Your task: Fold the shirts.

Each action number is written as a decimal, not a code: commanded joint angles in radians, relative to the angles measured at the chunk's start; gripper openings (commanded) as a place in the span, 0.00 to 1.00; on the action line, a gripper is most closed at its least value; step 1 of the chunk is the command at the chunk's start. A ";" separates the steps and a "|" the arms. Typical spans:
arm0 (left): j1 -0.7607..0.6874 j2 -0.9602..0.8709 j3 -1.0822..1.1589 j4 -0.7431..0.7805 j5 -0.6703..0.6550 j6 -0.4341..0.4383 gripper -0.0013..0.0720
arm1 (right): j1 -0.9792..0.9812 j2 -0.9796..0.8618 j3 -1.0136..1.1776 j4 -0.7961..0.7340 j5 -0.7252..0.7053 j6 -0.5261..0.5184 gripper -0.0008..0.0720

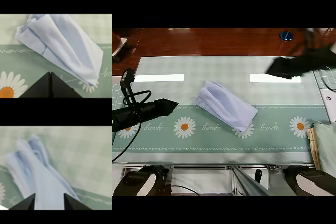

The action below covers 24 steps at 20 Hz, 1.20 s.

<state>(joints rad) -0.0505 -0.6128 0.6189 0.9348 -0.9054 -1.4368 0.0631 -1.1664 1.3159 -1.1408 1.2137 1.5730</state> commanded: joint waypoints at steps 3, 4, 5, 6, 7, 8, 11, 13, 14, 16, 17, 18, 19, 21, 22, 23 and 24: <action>0.001 0.000 0.000 -0.001 0.005 -0.001 0.04 | -0.099 0.470 -0.737 -0.061 -0.351 0.318 0.58; 0.001 0.000 0.000 -0.001 0.005 -0.001 0.04 | -0.084 0.474 -0.844 0.059 -0.426 0.317 0.58; 0.001 0.000 0.000 -0.001 0.005 -0.002 0.04 | -0.059 0.457 -0.927 0.169 -0.500 0.303 0.58; 0.001 0.000 0.000 -0.001 0.005 -0.001 0.05 | -0.027 0.420 -0.983 0.258 -0.565 0.274 0.58; 0.001 0.000 0.000 -0.001 0.005 -0.001 0.04 | 0.005 0.365 -1.000 0.322 -0.594 0.239 0.58; 0.001 0.000 0.000 -0.001 0.005 -0.001 0.04 | 0.036 0.302 -0.995 0.379 -0.604 0.179 0.58; 0.001 -0.003 0.000 -0.001 0.005 -0.002 0.04 | 0.126 0.072 -0.930 0.600 -0.586 -0.055 0.58; 0.001 -0.008 0.000 -0.001 0.005 -0.011 0.04 | 0.169 -0.063 -0.865 0.713 -0.545 -0.169 0.58; 0.001 -0.008 0.000 -0.001 0.005 -0.017 0.04 | 0.186 -0.115 -0.832 0.748 -0.533 -0.211 0.58; 0.001 -0.008 0.000 -0.001 0.005 -0.017 0.04 | 0.209 -0.180 -0.768 0.771 -0.533 -0.244 0.56; 0.001 -0.008 0.000 -0.001 0.005 -0.017 0.04 | 0.213 -0.201 -0.737 0.770 -0.532 -0.253 0.49; 0.001 -0.008 0.000 -0.001 0.005 -0.016 0.04 | 0.213 -0.215 -0.706 0.770 -0.531 -0.267 0.33; 0.001 -0.008 0.000 -0.001 0.005 -0.016 0.04 | 0.213 -0.221 -0.671 0.770 -0.522 -0.321 0.06; 0.001 -0.008 0.000 -0.001 0.006 -0.016 0.04 | 0.209 -0.220 -0.578 0.742 -0.468 -0.381 0.04; 0.001 -0.008 0.000 -0.001 0.007 -0.016 0.04 | 0.204 -0.220 -0.510 0.690 -0.428 -0.372 0.04; 0.001 -0.008 0.000 -0.001 0.007 -0.016 0.04 | 0.194 -0.218 -0.423 0.616 -0.380 -0.333 0.04; 0.001 -0.008 0.000 -0.001 0.007 -0.016 0.04 | 0.193 -0.213 -0.332 0.539 -0.330 -0.286 0.04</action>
<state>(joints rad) -0.0502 -0.6201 0.6189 0.9337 -0.9001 -1.4525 0.2611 -1.3712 0.8013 -0.4702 0.7673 1.2606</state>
